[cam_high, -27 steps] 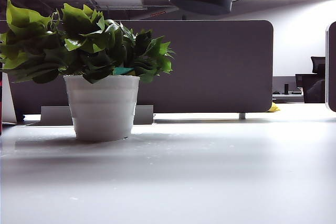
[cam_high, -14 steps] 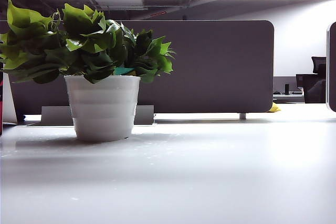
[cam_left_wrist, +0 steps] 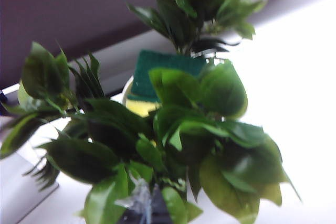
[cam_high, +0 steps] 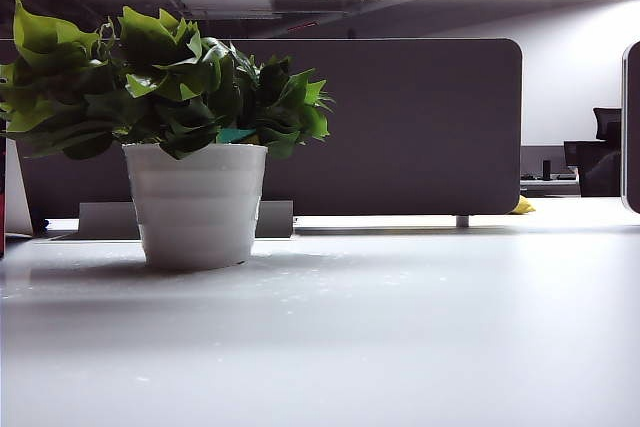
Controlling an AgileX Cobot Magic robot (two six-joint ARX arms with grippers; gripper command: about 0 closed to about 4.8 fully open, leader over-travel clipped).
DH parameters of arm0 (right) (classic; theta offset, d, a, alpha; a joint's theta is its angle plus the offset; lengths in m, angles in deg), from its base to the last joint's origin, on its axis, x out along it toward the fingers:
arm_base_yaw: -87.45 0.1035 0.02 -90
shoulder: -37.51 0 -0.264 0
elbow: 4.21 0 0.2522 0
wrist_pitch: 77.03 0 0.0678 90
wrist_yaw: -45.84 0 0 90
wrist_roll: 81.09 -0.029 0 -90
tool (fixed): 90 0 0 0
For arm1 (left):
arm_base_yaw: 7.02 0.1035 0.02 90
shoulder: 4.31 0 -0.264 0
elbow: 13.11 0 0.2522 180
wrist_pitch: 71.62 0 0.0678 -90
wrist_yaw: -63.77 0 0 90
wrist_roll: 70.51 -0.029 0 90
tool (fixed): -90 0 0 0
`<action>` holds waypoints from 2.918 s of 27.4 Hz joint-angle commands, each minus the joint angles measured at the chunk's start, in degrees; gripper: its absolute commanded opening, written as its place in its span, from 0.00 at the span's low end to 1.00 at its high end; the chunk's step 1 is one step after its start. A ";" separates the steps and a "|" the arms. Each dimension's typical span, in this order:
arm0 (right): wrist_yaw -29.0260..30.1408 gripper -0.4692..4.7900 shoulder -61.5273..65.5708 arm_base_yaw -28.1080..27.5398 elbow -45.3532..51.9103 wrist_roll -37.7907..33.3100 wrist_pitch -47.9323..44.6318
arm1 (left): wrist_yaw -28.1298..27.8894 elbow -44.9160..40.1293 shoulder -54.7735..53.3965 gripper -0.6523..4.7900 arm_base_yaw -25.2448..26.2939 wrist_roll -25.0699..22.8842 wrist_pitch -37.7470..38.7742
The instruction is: Pick up the watering can from the table, water the potted plant, and put the can back.
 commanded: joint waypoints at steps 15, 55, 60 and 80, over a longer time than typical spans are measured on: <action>-3.76 0.08 -5.46 -0.13 37.92 1.53 -41.11 | 0.22 0.17 0.15 0.11 -0.09 -0.31 0.42; 5.51 0.08 42.77 -11.45 48.98 3.13 -93.64 | 33.68 0.02 -1.84 0.11 -8.33 -6.91 0.70; 5.53 0.08 42.77 -11.34 48.98 8.85 -93.39 | 33.70 0.02 -1.84 0.11 -8.33 -6.93 0.68; 4.81 0.08 11.91 -10.73 48.98 4.39 -48.63 | 27.89 0.02 3.23 0.11 -8.33 -1.62 3.96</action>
